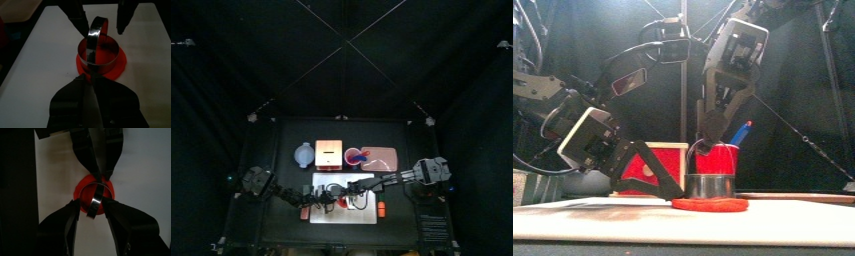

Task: Get the cutter from the drawer then cut the dough then place the extra dough in the bowl
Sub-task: Cut the dough

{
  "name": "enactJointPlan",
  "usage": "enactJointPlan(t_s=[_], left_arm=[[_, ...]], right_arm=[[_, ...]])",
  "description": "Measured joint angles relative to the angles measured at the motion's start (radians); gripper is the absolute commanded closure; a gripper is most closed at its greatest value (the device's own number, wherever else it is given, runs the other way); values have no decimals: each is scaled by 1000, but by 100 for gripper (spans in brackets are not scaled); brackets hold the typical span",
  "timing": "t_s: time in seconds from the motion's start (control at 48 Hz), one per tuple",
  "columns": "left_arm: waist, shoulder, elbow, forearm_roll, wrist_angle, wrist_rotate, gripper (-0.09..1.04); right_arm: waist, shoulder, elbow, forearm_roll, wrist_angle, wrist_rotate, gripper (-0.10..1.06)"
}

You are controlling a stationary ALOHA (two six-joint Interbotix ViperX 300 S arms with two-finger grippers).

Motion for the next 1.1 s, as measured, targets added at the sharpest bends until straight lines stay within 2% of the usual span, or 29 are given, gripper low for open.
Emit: enactJointPlan(t_s=[0.354, 0.479, 0.521, 0.562, 0.625, 0.729, 0.854, 1.104], left_arm=[[-15, 0, -3, -26, 0, -2, 34], [-23, 2, -5, -55, 0, -3, 34], [-23, 0, -5, -58, 0, -2, 34], [-21, 2, -6, -61, 0, -2, 34], [-21, 2, -6, -61, -2, 0, 34], [-21, 2, -6, -61, 0, 0, 34], [-20, 2, -6, -63, 0, 0, 34], [-21, 2, -6, -64, 0, 0, 34]], right_arm=[[-18, 5, -11, -23, 51, 15, 20], [-15, 3, -29, -63, 75, 109, 20], [-14, 5, -37, -95, 91, 150, 20], [-9, 3, -46, -161, 117, 216, 20], [3, 5, -55, -230, 140, 275, 19], [26, 3, -64, -288, 153, 348, 19], [37, 8, -64, -288, 155, 364, 19], [38, 14, -61, -213, 121, 345, 19]])
